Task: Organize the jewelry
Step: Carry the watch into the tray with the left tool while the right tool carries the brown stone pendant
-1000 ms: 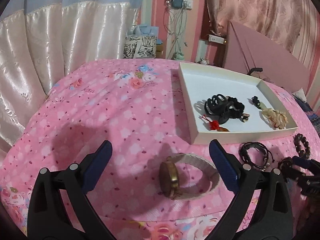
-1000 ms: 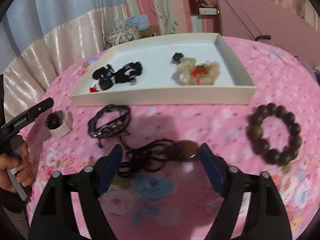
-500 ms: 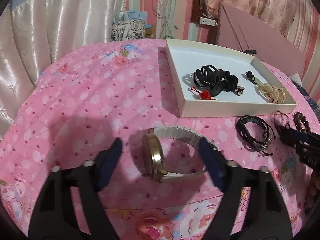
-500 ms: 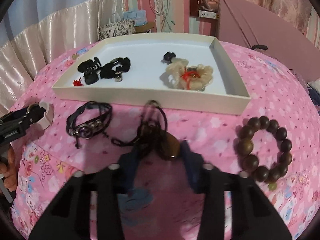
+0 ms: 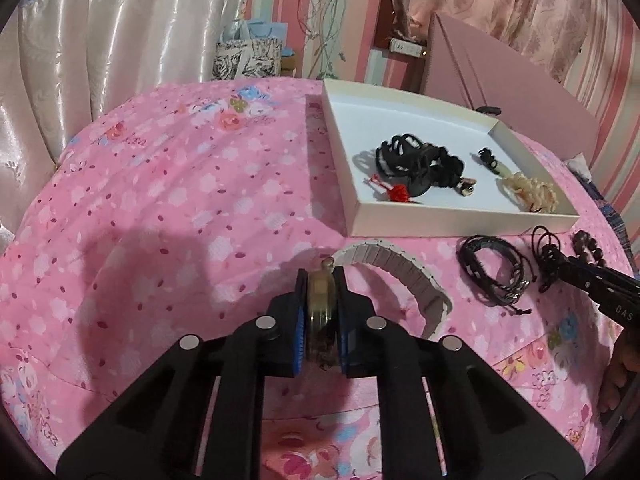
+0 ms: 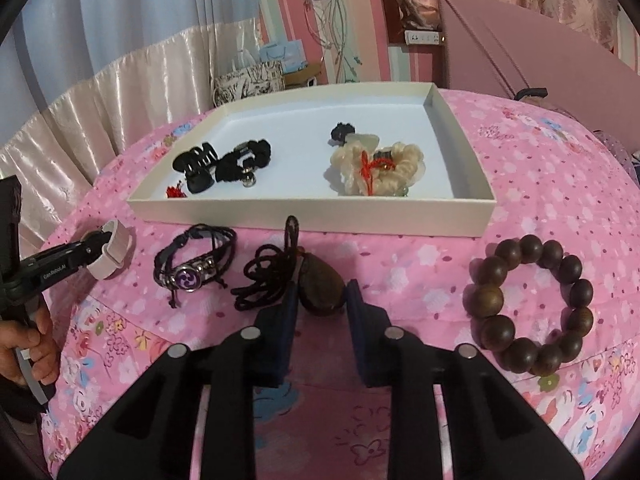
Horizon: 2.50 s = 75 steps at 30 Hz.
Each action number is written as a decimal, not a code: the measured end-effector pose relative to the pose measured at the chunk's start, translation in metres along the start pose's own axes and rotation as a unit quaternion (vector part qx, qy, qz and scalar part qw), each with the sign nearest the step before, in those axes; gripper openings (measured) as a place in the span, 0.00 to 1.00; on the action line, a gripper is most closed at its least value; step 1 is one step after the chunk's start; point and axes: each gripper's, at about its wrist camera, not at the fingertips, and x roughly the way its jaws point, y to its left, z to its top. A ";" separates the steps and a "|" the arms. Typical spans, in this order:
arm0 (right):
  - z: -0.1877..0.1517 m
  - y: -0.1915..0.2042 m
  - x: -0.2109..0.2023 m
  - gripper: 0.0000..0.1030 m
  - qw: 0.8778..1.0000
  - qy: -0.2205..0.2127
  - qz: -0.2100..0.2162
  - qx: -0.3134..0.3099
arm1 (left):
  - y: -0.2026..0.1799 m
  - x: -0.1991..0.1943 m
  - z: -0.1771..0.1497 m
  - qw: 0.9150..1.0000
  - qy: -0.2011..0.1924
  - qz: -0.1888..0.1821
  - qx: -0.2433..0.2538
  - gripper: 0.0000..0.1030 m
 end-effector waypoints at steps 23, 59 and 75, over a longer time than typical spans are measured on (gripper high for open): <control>0.047 0.000 -0.076 0.24 0.990 -0.136 0.021 -0.003 | -0.018 -0.059 0.042 0.994 -0.108 -0.003 0.000 0.10; 0.149 -0.035 -0.011 0.24 0.989 -0.149 -0.011 -0.009 | -0.079 0.032 0.139 0.992 -0.113 0.046 0.014 0.10; 0.127 -0.052 0.054 0.24 0.995 -0.082 -0.055 0.010 | -0.056 0.090 0.133 0.994 -0.080 0.071 0.003 0.11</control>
